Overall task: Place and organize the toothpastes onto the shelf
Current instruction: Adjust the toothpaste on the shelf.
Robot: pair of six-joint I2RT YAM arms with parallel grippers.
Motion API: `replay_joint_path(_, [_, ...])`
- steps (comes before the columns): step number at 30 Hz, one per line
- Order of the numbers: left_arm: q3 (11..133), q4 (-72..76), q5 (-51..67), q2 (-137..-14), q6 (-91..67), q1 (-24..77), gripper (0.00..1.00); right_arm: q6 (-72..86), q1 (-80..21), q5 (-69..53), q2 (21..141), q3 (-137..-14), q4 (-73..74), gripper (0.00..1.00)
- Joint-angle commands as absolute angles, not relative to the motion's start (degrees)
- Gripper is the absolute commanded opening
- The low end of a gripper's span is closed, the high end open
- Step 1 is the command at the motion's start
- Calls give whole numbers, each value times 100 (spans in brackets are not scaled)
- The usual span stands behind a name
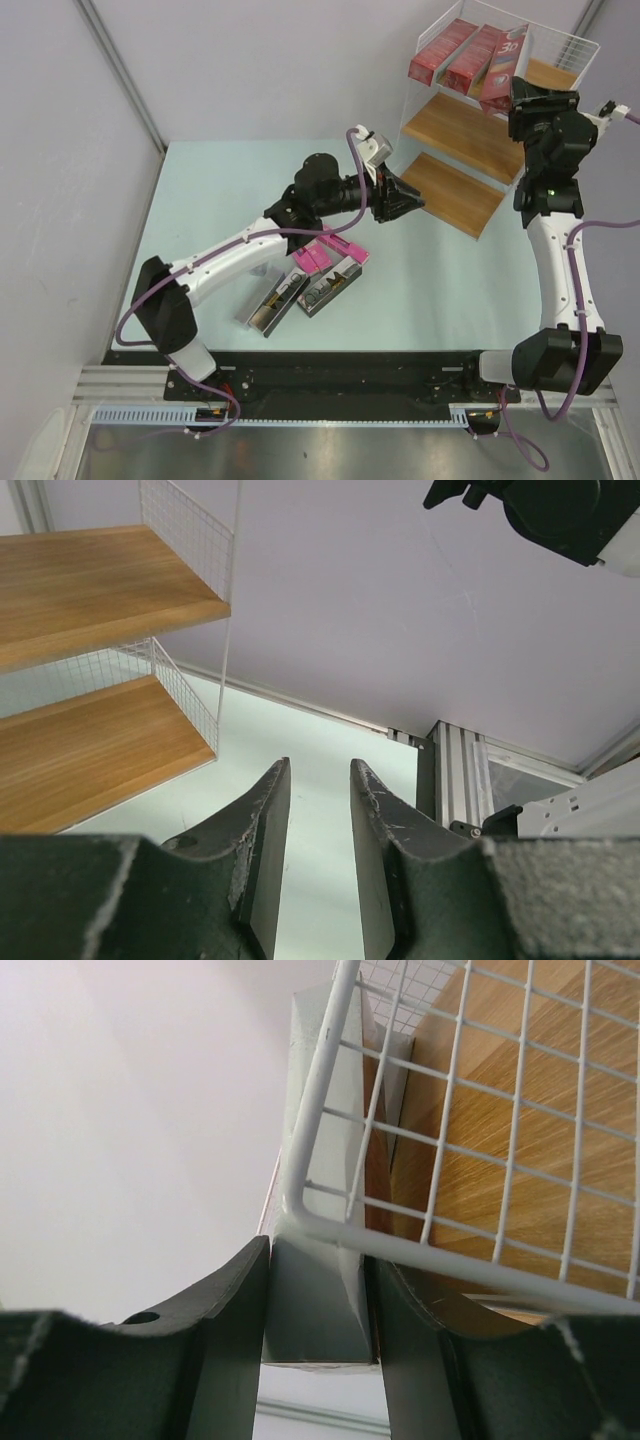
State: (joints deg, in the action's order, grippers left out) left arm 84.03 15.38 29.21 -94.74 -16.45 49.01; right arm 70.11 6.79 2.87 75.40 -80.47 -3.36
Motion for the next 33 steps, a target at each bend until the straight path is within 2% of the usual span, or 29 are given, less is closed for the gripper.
replay_joint_path(1, [8183, 1784, 2944, -9062, -1477, 4931, 36, 6979, 493, 1107, 7471, -7910, -255, 47])
replay_joint_path(9, [7989, 1722, 2927, -8877, -1424, 4939, 38, 6934, 299, 1617, 7313, -7884, -238, 51])
replay_joint_path(15, [7884, 1705, 2927, -8789, -1398, 4939, 40, 6847, 211, 1846, 7233, -7796, -395, 57])
replay_joint_path(22, [7805, 1626, 2944, -8701, -1336, 4939, 43, 6768, 211, 1697, 7269, -7796, -554, 75])
replay_joint_path(27, [7787, 1573, 3006, -8675, -1318, 4939, 44, 6566, 211, 1661, 7233, -7796, -607, 79])
replay_joint_path(33, [7761, 1556, 3067, -8675, -1336, 4939, 46, 6416, 176, 1757, 7049, -7796, -194, 91])
